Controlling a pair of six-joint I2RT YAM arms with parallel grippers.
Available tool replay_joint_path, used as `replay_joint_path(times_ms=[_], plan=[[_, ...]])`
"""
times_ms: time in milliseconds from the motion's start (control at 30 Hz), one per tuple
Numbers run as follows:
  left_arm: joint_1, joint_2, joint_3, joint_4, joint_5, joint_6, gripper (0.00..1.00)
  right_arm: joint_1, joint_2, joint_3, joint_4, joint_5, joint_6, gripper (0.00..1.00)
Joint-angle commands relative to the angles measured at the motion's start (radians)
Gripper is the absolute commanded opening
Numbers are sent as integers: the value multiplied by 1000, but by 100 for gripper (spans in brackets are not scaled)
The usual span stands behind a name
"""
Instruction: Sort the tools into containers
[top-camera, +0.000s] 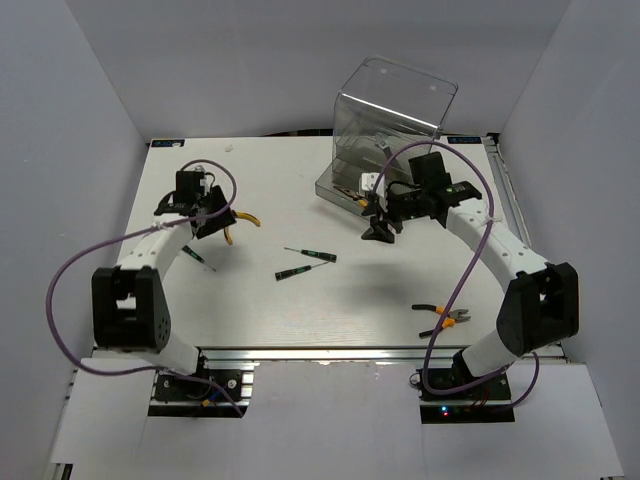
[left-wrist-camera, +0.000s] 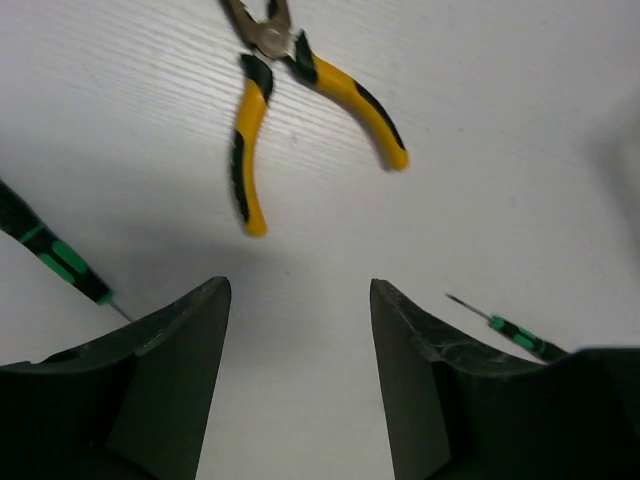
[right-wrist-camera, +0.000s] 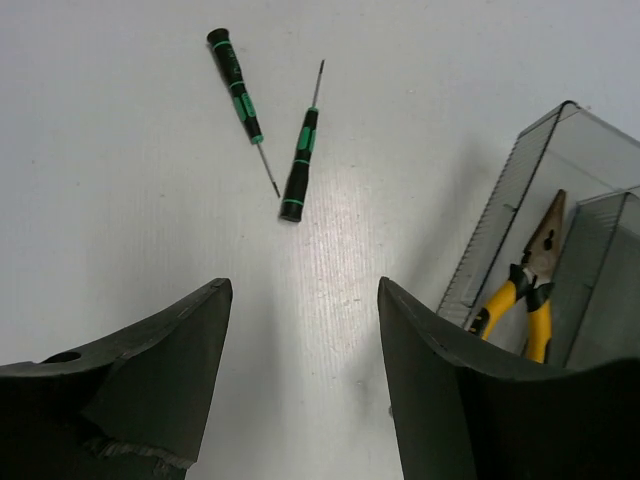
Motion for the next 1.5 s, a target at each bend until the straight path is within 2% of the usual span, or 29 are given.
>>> replay_joint_path(times_ms=[0,200,267,367,500,667,700,767,800,900,1067,1233,1367,1467], plan=[[39,105,109,-17,23,93,67,-4,-37,-33,-22,-52,-35,67],[46,318,247,-17,3,159,60,-24,-48,-38,-37,-55,-52,67],[49,383,298,-24,-3,162,54,-37,-48,-36,-35,-57,-46,67],[51,449,318,-32,-5,171,51,-50,-45,-36,-40,-52,-52,67],[51,498,322,-38,-35,175,47,-73,-43,-38,-40,-50,-49,67],[51,532,324,-38,-42,185,33,-86,-37,-32,-40,-47,-41,67],[51,530,322,-38,-34,185,25,-89,-35,-29,-40,-49,-40,67],[51,517,315,-37,-22,179,17,-92,-35,-24,-37,-49,-32,67],[51,507,310,-35,-12,177,8,-96,-37,-23,-35,-49,-30,67],[49,443,276,-12,78,156,0,-110,-37,-12,-28,-50,-21,67],[28,273,206,87,234,50,0,-147,-52,8,-14,-58,-9,67],[-30,106,141,248,400,-159,0,-187,-80,10,15,-73,20,67],[-154,88,112,386,434,-272,0,-227,-107,-3,55,-86,42,67],[-255,148,173,407,434,-328,0,-247,-129,-22,73,-86,57,67]])
